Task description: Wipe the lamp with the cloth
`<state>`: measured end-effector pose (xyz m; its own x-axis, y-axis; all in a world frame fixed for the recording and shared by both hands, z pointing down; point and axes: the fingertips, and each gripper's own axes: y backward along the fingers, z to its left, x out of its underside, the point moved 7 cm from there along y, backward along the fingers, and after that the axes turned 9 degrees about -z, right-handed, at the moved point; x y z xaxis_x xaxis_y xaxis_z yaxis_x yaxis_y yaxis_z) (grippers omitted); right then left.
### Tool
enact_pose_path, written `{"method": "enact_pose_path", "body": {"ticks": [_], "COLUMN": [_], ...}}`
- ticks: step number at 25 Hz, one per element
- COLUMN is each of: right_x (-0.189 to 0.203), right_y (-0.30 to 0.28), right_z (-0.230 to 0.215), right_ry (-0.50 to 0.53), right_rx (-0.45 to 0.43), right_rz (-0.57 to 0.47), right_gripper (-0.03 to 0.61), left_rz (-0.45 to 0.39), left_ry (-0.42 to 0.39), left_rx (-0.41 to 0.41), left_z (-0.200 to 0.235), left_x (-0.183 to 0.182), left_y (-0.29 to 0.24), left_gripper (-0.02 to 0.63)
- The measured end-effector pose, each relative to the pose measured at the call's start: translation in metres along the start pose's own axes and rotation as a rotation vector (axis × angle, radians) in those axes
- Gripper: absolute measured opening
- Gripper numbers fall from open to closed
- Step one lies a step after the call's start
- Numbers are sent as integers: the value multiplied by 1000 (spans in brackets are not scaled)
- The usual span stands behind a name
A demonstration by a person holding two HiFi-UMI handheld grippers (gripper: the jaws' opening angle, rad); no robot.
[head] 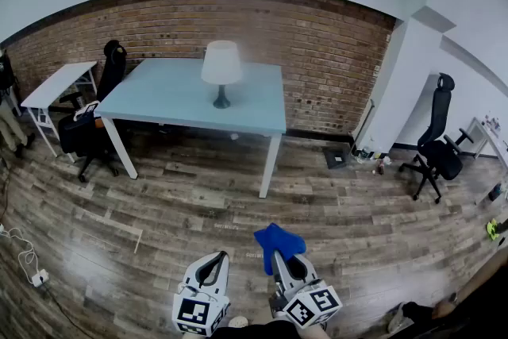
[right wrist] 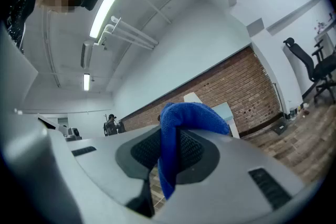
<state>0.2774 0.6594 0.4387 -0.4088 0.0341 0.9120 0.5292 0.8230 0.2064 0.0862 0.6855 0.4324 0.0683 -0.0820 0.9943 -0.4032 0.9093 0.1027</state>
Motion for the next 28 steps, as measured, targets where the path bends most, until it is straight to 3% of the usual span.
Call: {"method": "enact_pose_path", "body": {"ticks": [16,28], "right_x": [11,-8], "right_y": [-72,-193], "right_z": [-34,-113], "right_ry": [-24,-26], "right_rx": [-16,-22], "right_rz": [26,-1], "right_gripper": [58,58], "left_rz": [42,30], "left_ry": [16,24], "left_rx": [-34,-21], "left_z": [46,105], "left_x": [17,19], "left_y": [-55,-192], "left_gripper": [8,9]}}
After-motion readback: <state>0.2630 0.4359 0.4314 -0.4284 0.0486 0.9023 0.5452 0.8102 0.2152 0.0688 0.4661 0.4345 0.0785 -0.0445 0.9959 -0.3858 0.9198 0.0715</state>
